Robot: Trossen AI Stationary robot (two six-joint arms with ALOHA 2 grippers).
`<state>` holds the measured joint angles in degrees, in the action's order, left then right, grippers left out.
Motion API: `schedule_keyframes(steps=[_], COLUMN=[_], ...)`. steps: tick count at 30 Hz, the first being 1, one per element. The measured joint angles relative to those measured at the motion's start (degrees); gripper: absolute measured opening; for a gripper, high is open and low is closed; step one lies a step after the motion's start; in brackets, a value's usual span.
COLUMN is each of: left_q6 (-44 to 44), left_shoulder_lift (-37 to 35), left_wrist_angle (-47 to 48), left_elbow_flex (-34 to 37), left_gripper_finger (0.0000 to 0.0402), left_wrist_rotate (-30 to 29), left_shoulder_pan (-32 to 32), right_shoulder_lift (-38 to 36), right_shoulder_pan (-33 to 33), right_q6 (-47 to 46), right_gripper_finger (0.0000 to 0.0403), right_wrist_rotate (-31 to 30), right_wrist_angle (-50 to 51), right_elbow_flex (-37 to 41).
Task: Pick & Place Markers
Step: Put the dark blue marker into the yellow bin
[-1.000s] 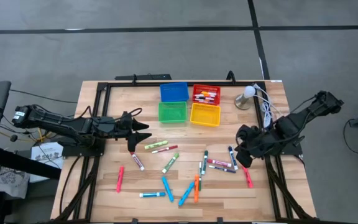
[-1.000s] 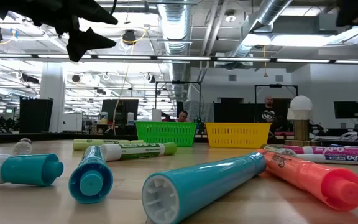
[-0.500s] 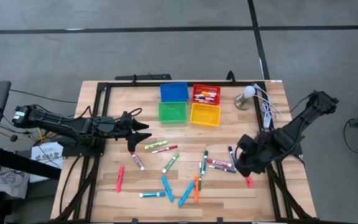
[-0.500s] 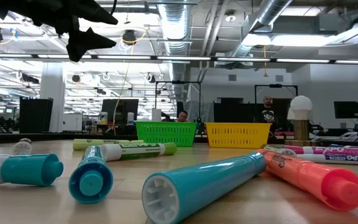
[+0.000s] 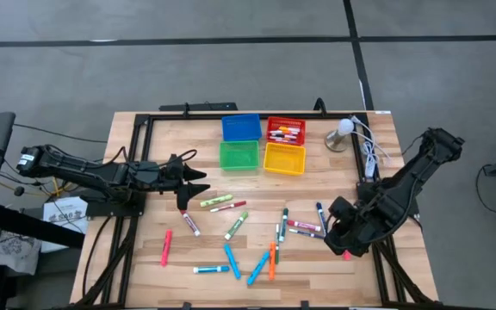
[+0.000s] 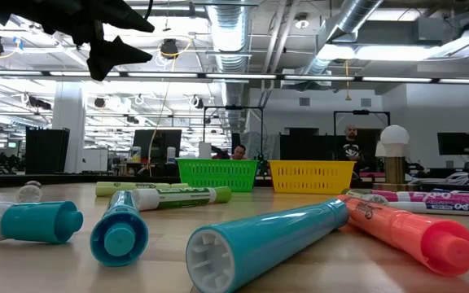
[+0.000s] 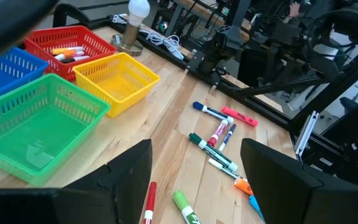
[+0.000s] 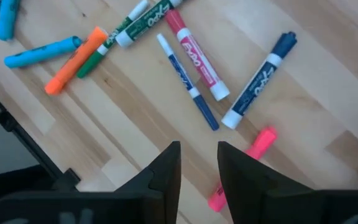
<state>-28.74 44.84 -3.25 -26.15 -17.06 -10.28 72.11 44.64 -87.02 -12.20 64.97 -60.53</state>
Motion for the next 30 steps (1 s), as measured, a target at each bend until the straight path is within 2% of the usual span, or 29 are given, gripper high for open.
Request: schedule_keyframes(steps=[3, 8, 17, 23, 30], left_q6=[0.0, 0.0, 0.0, 0.0, 0.0], left_shoulder_lift=[0.0, 0.0, 0.0, 0.0, 0.0], left_wrist_angle=[0.0, 0.0, 0.0, 0.0, 0.3], left_elbow_flex=[0.0, 0.0, 0.0, 0.0, 0.0], left_gripper_finger=[0.0246, 0.0246, 0.0246, 0.0246, 0.0246], left_wrist_rotate=[0.0, 0.0, 0.0, 0.0, 0.0], left_shoulder_pan=[0.0, 0.0, 0.0, 0.0, 0.0], right_shoulder_lift=[1.1, 4.1, 10.7, 13.6, 17.0], right_shoulder_pan=[-0.1, -1.3, -3.2, -3.6, -5.1], right_q6=[2.0, 10.3, 20.7, 25.8, 34.7], right_gripper_finger=[0.0100, 0.0100, 0.0105, 0.0140, 0.0184], right_wrist_rotate=[-1.8, -4.1, 1.9, 5.6, 5.9], right_wrist_angle=[-2.9, -10.1, -11.7, -11.8, -14.6], right_elbow_flex=[0.0, 0.0, 0.0, 0.0, 0.0])
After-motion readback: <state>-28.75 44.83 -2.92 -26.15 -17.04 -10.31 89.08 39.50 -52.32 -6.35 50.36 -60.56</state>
